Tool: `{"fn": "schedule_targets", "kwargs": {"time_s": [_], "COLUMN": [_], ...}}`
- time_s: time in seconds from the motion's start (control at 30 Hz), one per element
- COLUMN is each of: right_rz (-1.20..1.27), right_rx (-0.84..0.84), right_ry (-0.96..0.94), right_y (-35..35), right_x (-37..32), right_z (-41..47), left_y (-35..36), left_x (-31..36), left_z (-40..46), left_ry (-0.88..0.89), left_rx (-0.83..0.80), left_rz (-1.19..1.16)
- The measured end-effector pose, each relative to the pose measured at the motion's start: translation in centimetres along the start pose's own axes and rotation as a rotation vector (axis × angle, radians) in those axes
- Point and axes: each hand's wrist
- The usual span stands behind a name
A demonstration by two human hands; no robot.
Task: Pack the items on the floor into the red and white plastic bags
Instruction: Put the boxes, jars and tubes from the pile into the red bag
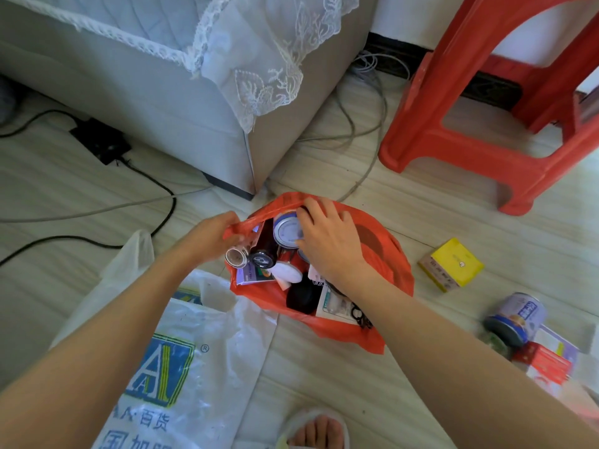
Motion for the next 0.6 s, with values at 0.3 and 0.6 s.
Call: {"fn": "schedule_targets", "kwargs": {"time_s": [0.3,0.6], "right_rz": [0.187,0.081], "right_rx": [0.001,-0.434], "right_ry": [0.138,0.241], "right_y": [0.0,-2.7], "right_x": [1.1,7.8], "right_z": [-2.1,-7.0], "left_y": [-0.7,1.5], "left_x": [0.5,1.0], "left_z": [-2.0,-5.6], "left_ry": [0.022,-0.365], "left_rx": [0.208,0.133], "left_rz": [-0.072,-0.062]}}
Point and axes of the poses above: each hand's wrist, its own z-axis towards the middle knuckle, its own y-axis out of the palm, x = y × z, and after that the axes turned 12 degrees about y, right-handed
